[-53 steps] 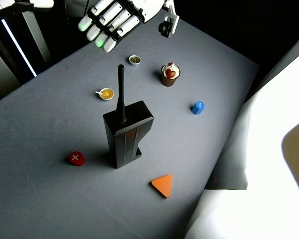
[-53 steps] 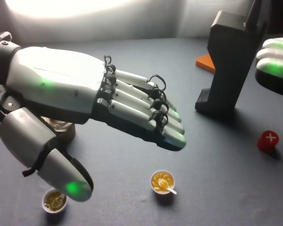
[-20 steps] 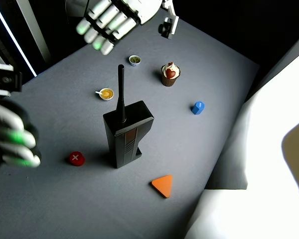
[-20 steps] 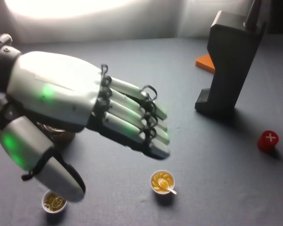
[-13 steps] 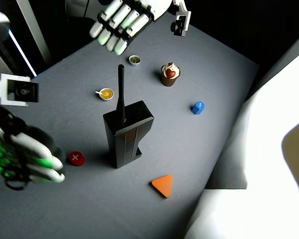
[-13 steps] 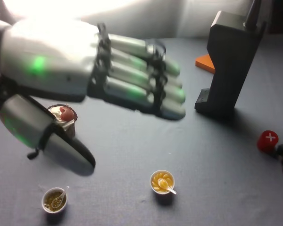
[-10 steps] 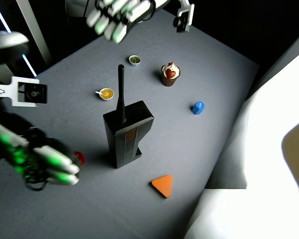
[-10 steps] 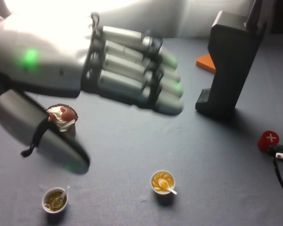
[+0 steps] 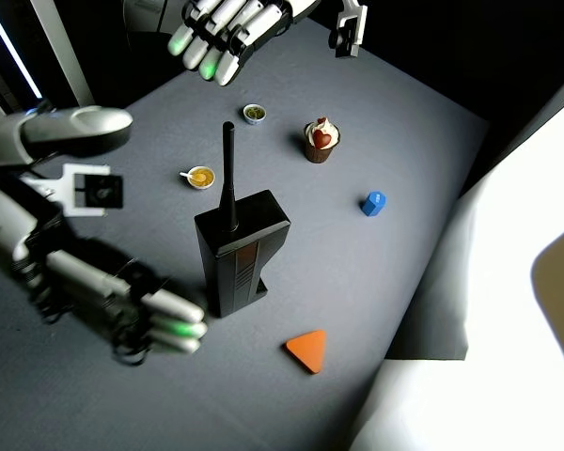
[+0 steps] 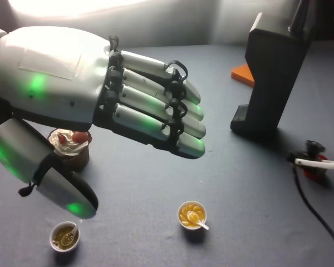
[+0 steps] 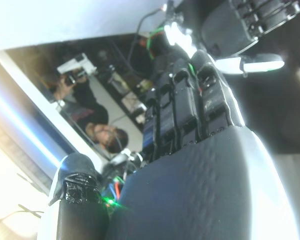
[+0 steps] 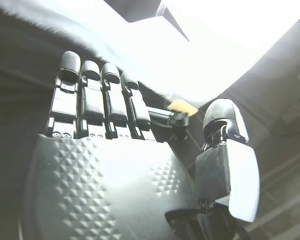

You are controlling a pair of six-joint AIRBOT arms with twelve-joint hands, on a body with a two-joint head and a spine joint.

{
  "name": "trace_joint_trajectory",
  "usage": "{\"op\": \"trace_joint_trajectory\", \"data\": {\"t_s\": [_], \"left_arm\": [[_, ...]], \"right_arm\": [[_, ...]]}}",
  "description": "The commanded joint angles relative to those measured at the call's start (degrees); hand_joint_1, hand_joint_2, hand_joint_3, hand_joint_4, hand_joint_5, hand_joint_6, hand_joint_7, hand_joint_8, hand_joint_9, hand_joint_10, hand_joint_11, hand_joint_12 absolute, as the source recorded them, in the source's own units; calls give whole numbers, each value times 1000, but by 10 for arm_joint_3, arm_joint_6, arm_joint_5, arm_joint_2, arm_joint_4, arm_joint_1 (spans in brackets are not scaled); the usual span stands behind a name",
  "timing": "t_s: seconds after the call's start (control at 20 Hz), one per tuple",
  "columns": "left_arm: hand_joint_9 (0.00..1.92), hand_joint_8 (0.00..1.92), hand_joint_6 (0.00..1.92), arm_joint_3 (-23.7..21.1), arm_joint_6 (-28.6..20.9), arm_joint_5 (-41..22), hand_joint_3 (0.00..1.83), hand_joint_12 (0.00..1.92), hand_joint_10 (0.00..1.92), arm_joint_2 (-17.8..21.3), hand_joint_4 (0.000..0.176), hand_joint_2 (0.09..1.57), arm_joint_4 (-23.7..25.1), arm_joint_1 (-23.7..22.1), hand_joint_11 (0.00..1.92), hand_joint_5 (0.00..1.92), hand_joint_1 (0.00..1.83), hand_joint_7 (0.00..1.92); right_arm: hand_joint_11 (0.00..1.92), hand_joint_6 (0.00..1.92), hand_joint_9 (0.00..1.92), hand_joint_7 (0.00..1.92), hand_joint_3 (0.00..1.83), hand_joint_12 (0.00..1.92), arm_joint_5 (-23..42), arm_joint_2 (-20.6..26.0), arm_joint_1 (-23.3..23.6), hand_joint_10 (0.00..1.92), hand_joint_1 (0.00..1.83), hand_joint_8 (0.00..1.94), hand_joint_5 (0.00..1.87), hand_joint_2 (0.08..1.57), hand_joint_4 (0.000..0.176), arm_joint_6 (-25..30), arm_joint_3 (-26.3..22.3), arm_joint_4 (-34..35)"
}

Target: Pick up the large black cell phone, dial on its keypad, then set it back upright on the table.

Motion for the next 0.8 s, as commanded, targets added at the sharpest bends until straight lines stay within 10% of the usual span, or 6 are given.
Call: {"op": "trace_joint_trajectory", "data": {"t_s": [0.0,0.75], "left_arm": [[213,0,0,-2,11,-24,0,467,0,4,0,1174,-68,-15,0,191,22,221],[204,2,0,24,84,-11,1,498,2,-26,0,1184,-257,97,0,171,0,207]], "right_arm": [[0,0,141,167,0,510,55,-3,11,2,267,1,153,1046,0,7,6,-26],[0,1,113,110,1,494,52,-48,5,0,721,0,123,1038,0,44,62,-50]]}}
